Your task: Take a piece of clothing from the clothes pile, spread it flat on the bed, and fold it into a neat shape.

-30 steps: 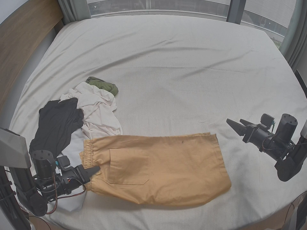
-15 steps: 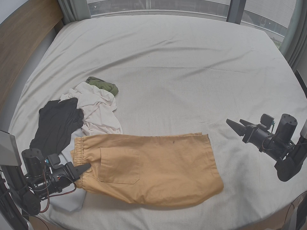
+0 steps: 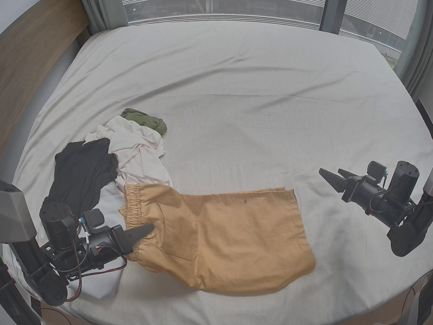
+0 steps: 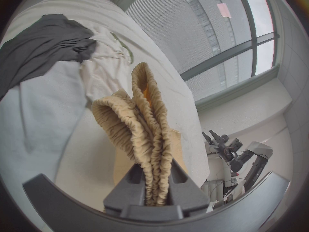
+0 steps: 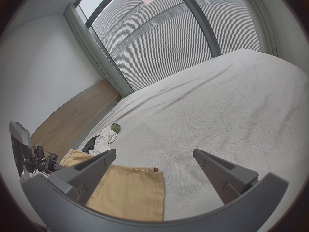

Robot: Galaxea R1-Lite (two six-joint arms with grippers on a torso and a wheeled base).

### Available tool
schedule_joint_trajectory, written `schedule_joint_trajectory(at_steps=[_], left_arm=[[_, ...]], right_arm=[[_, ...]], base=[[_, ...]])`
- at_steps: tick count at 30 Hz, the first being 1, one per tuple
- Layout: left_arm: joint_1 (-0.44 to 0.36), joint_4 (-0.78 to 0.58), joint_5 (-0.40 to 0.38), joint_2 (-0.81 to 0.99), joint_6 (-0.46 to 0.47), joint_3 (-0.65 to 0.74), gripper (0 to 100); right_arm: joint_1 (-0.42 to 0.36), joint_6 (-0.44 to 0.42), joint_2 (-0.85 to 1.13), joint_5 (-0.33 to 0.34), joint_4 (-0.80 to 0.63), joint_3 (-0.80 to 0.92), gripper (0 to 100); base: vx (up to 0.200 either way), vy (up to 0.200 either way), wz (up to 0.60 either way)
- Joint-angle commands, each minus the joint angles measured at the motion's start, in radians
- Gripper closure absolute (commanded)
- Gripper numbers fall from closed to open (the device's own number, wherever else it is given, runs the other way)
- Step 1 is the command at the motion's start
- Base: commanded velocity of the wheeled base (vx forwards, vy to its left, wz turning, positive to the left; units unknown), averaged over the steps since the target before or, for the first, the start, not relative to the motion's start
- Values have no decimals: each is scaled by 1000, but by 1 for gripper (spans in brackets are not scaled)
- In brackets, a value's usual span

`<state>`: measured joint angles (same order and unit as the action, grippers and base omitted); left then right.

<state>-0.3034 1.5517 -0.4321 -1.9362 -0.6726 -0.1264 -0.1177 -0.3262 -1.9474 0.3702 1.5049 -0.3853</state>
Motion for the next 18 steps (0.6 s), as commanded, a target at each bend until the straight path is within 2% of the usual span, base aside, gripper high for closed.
schedule_joint_trajectory(at_steps=[1,18], left_arm=[[-66,-1,-2,-38,-1,-44,100],[-194,1,10,-52,-2,-102,100]], right_arm=[[1,-1,-16,-1,12,0,0],[-2,1,-13,-1,34,5,0]], base=[[0,0,0],[0,0,0]])
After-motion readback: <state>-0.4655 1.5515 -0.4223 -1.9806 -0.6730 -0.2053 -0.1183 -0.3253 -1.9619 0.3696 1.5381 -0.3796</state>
